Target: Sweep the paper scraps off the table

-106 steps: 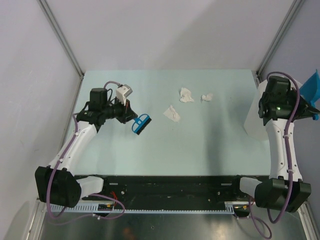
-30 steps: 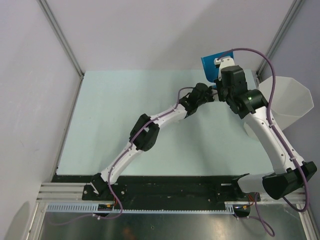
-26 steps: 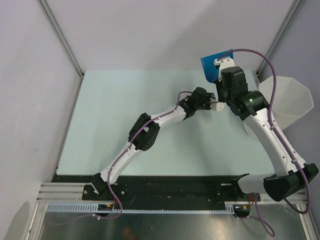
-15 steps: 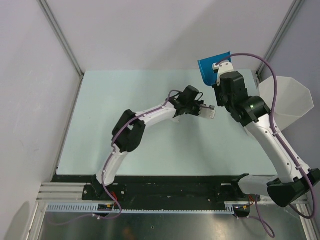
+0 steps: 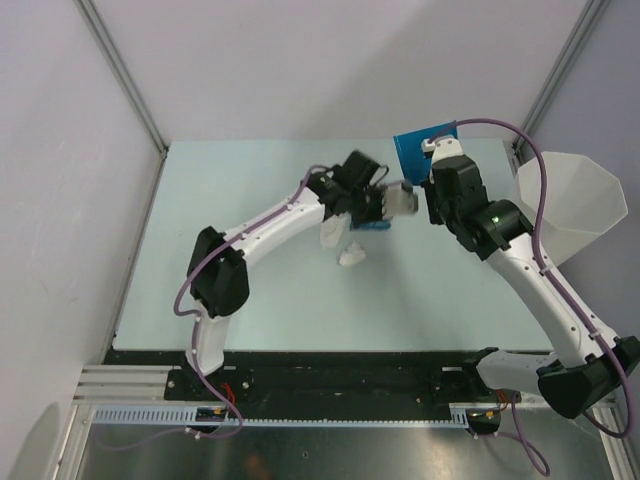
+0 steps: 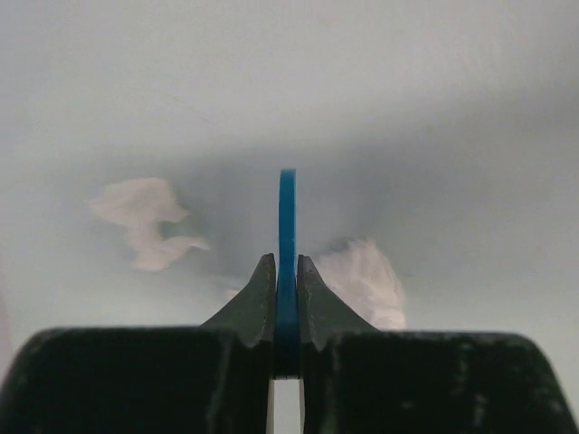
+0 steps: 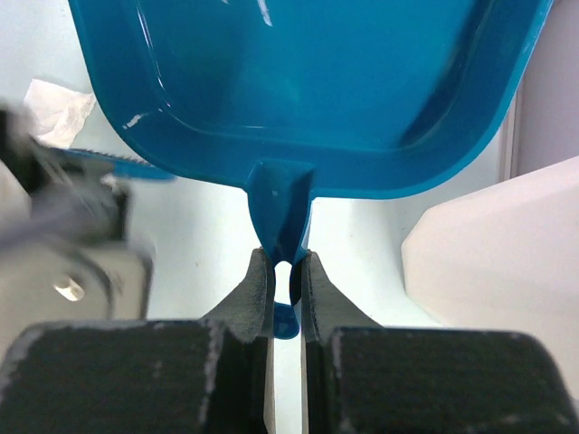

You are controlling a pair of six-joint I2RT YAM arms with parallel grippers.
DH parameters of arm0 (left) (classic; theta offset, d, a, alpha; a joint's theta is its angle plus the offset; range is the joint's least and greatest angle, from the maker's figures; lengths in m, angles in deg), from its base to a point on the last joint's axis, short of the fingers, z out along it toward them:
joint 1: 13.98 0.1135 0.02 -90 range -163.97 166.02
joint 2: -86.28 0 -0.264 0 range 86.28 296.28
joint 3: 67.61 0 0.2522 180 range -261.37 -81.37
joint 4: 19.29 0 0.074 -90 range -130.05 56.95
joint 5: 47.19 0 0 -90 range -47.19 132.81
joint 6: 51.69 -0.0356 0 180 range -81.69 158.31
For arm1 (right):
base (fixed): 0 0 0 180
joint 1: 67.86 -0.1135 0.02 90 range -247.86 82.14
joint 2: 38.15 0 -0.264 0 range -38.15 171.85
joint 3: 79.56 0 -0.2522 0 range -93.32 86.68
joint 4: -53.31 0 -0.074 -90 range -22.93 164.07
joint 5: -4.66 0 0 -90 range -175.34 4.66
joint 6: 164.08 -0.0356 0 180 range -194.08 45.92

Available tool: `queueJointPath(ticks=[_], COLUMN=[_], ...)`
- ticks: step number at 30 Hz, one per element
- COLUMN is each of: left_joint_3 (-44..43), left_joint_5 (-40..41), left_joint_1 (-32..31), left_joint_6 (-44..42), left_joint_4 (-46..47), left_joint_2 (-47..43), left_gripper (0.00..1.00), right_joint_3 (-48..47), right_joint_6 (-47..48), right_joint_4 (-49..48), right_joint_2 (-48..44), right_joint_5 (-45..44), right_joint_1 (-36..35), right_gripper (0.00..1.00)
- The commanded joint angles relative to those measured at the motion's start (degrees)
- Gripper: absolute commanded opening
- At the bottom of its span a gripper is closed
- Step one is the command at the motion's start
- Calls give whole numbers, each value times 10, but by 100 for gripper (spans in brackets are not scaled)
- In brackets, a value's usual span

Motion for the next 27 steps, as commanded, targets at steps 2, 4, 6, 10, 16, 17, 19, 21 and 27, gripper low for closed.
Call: queueJointPath(ticks=[2, 4, 6, 10, 16, 17, 19, 21, 27], left_joint_3=[-177, -245, -311, -368, -335, -341, -326, -269, -33], left_joint_5=[10, 63, 101, 138, 173, 167, 159, 147, 97], left_joint_1=[45, 63, 72, 75, 64, 62, 51, 43, 28], left_joint_6=[203, 230, 233, 181, 88, 79, 45, 28, -16], left_joint_4=[3, 18, 25, 48, 211, 213, 213, 212, 207], left_joint_2=[1, 42, 95, 174, 240, 247, 249, 235, 125], left_gripper=[0, 0, 0, 0, 0, 0, 0, 0, 0], right_joint_3=[8, 23, 35, 52, 66, 74, 82, 87, 105], right_joint_6=[-63, -76, -94, -103, -92, -91, -93, -95, -118], right_joint_4=[-4, -14, -42, -78, -80, -82, -82, -68, 3], right_joint_2=[18, 30, 32, 36, 75, 79, 81, 84, 82], right_joint_5=[-9, 4, 32, 48, 80, 85, 92, 97, 75], right_joint_1=[20, 41, 59, 76, 100, 101, 102, 101, 47], right_gripper=[0, 0, 0, 0, 0, 0, 0, 0, 0])
